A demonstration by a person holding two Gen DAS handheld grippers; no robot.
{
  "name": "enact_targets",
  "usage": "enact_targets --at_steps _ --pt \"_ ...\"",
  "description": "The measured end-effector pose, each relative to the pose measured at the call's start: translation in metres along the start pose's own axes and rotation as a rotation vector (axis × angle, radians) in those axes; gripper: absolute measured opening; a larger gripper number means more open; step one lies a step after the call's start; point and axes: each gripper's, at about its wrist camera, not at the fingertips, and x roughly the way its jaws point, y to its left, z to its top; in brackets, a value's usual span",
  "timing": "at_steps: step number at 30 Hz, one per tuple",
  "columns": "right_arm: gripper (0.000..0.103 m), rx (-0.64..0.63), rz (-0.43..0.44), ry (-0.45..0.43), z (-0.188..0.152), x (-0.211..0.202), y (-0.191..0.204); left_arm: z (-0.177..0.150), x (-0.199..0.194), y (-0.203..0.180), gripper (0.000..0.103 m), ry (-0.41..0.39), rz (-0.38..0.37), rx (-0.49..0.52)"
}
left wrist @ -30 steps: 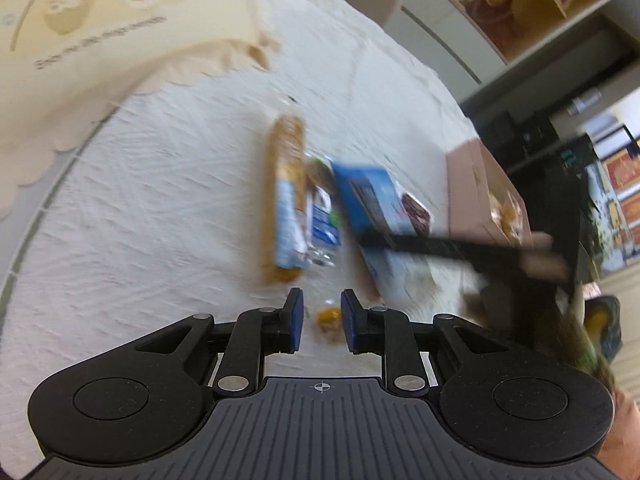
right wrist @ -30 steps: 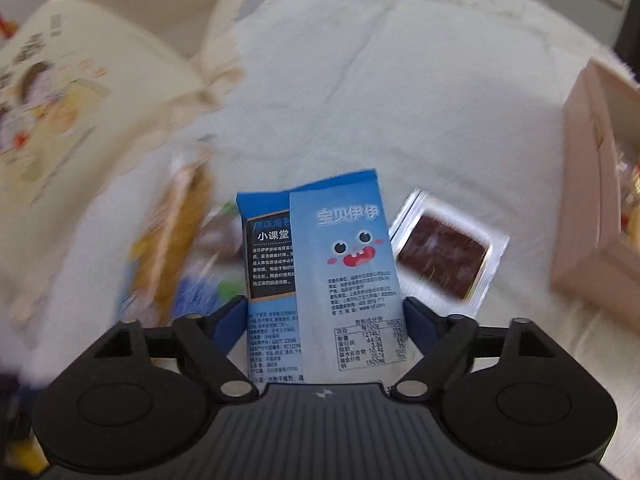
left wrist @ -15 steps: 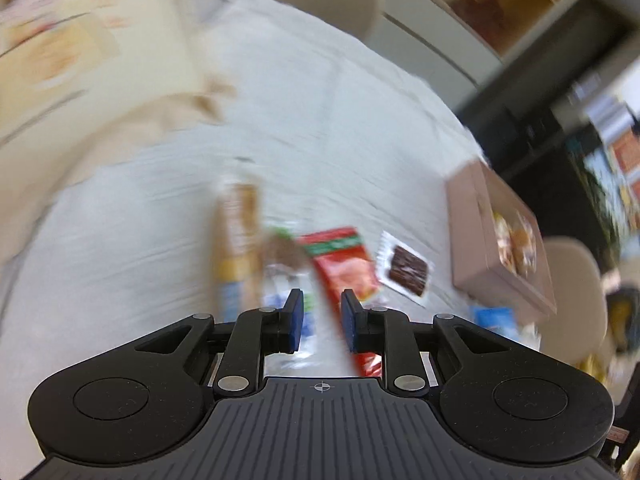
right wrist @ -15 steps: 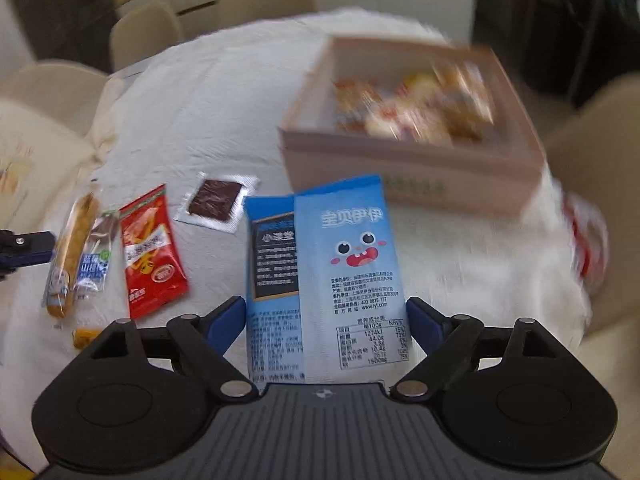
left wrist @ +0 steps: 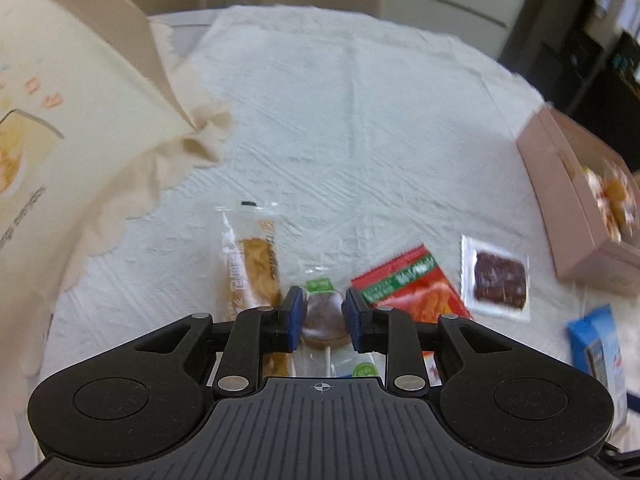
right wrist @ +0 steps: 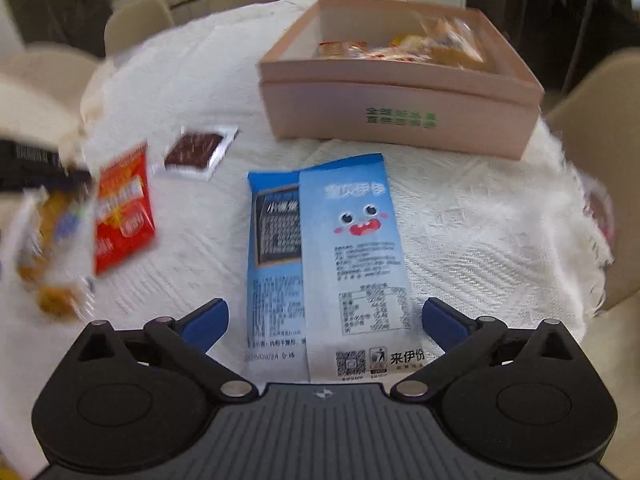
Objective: Organize snacks
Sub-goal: 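Grasp the blue wafer packs with the right tool and lift them, then carry the blue wafer packs toward the pink box while the left tool grasps a lollipop pack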
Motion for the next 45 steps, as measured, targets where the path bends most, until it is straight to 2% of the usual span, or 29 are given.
enact_targets --at_steps 2,5,7,9,12,13,19,21,22,24,26,29,30,31,34,35,38,40,43,45 --pt "0.103 -0.058 -0.040 -0.031 -0.008 0.000 0.012 -0.002 -0.003 -0.001 0.033 0.036 -0.017 0.034" --pt "0.103 -0.036 -0.037 -0.036 -0.009 0.001 0.011 -0.010 -0.008 -0.004 0.034 0.072 -0.040 0.058" --pt "0.103 -0.036 -0.035 -0.036 -0.008 0.001 0.011 -0.014 -0.008 -0.010 0.038 0.081 -0.062 0.112" --pt "0.103 -0.034 -0.036 -0.045 -0.010 0.001 0.011 -0.017 -0.004 -0.019 0.051 0.094 -0.075 0.170" --pt "0.103 -0.030 -0.042 -0.057 -0.013 0.000 0.012 -0.022 0.002 -0.032 0.059 0.104 -0.050 0.262" --pt "0.103 -0.030 -0.042 -0.058 -0.013 0.000 0.012 -0.023 0.003 -0.032 0.059 0.100 -0.045 0.259" --pt "0.103 -0.062 -0.027 -0.035 -0.009 0.000 0.010 -0.012 0.003 0.000 0.052 0.098 -0.136 0.011" --pt "0.102 -0.101 -0.028 -0.004 -0.003 -0.003 0.010 -0.015 0.002 0.010 0.042 0.089 -0.175 -0.061" --pt "0.098 -0.118 -0.045 -0.009 0.000 -0.007 0.011 -0.017 0.000 0.015 0.042 0.096 -0.202 -0.092" --pt "0.098 -0.146 -0.070 -0.076 0.007 -0.022 0.015 -0.022 -0.010 0.025 0.019 0.084 -0.258 -0.159" --pt "0.098 -0.149 -0.021 -0.122 0.023 -0.032 0.020 -0.028 -0.029 0.032 0.017 0.036 -0.284 -0.192" --pt "0.097 -0.122 0.099 -0.123 0.058 -0.027 0.035 -0.038 -0.067 0.040 0.017 -0.036 -0.310 -0.225" --pt "0.095 -0.109 0.129 -0.121 0.068 -0.021 0.042 -0.042 -0.080 0.043 0.017 -0.057 -0.322 -0.234" --pt "0.086 -0.105 0.147 -0.115 0.078 -0.012 0.050 -0.046 -0.090 0.045 0.017 -0.070 -0.328 -0.240" --pt "0.059 -0.135 0.129 -0.077 0.096 0.024 0.080 -0.061 -0.112 0.048 0.017 -0.073 -0.335 -0.236" --pt "0.056 -0.162 0.113 -0.078 0.099 0.036 0.089 -0.068 -0.116 0.050 0.017 -0.066 -0.335 -0.239" --pt "0.056 -0.241 0.053 -0.093 0.104 0.063 0.114 -0.093 -0.118 0.059 0.017 -0.022 -0.355 -0.278" --pt "0.063 -0.260 0.041 -0.129 0.106 0.070 0.121 -0.106 -0.113 0.064 0.017 0.003 -0.370 -0.302" --pt "0.072 -0.245 0.055 -0.101 0.113 0.073 0.119 -0.110 -0.103 0.062 0.020 0.033 -0.375 -0.289" --pt "0.073 -0.213 0.080 -0.079 0.113 0.074 0.111 -0.106 -0.099 0.054 0.020 0.043 -0.358 -0.248"
